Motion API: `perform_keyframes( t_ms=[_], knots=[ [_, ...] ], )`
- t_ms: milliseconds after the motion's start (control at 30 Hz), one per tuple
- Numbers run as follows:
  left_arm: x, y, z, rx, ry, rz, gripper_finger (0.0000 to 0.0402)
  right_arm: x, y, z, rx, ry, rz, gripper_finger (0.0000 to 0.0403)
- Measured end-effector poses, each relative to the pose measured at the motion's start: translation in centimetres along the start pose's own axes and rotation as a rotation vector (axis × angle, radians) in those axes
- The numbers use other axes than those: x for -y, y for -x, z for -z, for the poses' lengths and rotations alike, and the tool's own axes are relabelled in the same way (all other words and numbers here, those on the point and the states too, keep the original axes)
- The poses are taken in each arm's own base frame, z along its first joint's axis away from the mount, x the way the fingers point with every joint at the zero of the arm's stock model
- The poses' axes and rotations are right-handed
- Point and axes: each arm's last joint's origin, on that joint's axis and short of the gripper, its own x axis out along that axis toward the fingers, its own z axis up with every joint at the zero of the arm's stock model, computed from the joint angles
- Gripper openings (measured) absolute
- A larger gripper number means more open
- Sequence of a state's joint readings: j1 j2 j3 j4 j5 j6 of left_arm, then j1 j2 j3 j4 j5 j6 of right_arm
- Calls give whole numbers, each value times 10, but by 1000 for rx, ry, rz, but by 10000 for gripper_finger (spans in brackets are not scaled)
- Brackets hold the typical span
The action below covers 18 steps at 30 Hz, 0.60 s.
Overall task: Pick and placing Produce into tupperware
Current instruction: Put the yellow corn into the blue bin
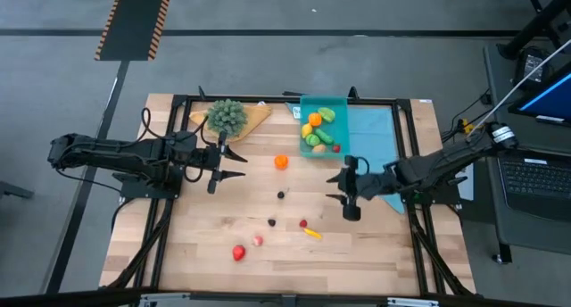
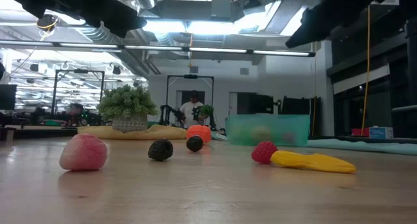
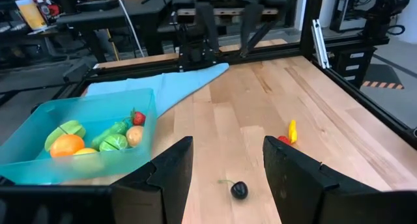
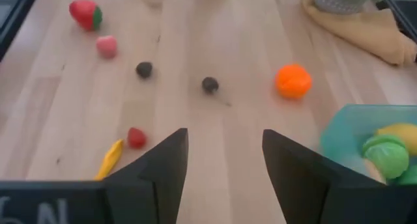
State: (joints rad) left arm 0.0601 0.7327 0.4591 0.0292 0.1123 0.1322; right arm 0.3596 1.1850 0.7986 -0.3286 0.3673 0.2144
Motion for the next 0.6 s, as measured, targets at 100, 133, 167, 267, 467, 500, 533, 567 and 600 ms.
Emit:
perform_keyframes(
  t_ms=[100, 133, 167, 267, 467, 500, 533, 567, 600],
  knots=[
    [0, 0, 0, 0, 0, 0, 179, -15, -3, -1, -42, 5, 3, 200],
    [0, 0, 0, 0, 0, 0, 179, -20, -4, -2, -59, 5, 6, 200],
    [0, 0, 0, 0, 1, 0, 179, -25, -6, -3, -81, 9, 5, 200],
    [0, 0, 0, 0, 8, 0, 179, -39, -14, -4, -138, -1, 5, 200],
    [3, 0, 1, -14, 23, 16, 179, -68, -33, -7, -240, -18, 14, 200],
    [3, 0, 2, -22, 23, 21, 179, -73, -36, -7, -255, -25, 17, 200],
    [4, 0, 3, -30, 23, 26, 179, -78, -39, -8, -263, -34, 19, 200],
    [5, 0, 3, -36, 22, 30, 179, -82, -43, -8, -275, -40, 21, 200],
    [6, 0, 4, -43, 22, 35, 179, -87, -46, -7, -291, -45, 22, 200]
  ],
)
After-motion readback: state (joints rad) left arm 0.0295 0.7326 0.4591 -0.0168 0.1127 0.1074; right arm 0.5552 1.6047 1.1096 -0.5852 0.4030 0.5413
